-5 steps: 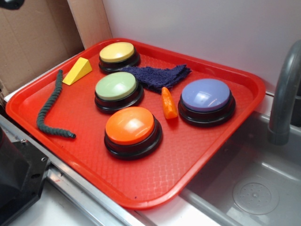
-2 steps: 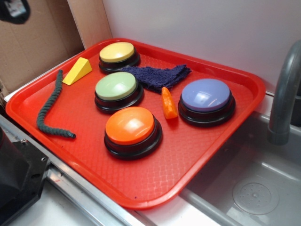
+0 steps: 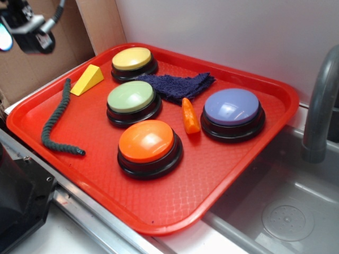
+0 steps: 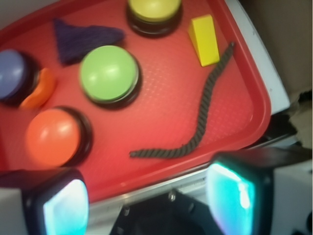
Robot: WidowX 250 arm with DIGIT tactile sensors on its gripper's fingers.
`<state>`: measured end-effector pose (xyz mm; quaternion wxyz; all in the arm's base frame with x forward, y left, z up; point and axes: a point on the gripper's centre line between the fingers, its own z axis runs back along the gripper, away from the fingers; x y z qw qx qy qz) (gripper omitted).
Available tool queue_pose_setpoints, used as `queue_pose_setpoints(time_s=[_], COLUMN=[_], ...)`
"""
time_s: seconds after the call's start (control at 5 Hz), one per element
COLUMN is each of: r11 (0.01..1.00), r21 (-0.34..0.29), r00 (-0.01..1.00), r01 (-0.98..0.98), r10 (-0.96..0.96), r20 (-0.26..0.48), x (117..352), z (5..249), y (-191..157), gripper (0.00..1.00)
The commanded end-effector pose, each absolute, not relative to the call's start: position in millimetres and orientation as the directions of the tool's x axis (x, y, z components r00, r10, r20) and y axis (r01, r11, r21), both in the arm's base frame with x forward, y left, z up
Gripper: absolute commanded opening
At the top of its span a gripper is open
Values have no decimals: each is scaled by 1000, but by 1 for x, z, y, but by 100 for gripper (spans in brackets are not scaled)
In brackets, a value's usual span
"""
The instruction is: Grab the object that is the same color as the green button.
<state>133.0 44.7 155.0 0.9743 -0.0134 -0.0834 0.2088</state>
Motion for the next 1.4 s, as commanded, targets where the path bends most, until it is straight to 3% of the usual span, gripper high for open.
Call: queue_pose_setpoints(time_s=[0.0, 0.4, 0.6, 0.8, 1.0, 1.2], r11=[832, 782, 771, 776, 787, 740], r21=[2, -29, 2, -8, -13, -54], r00=[807, 749, 741, 750, 761, 699], r01=[-555, -622, -637, -631, -617, -670], r10=[538, 606, 612, 612, 601, 654], r20=[242, 267, 276, 251, 244, 289], x=[146, 155, 161, 164, 165, 163], z=[106, 53, 34, 16, 12, 15], y=[85, 109, 117, 118, 117, 122], gripper=[100, 100, 100, 100, 84, 0])
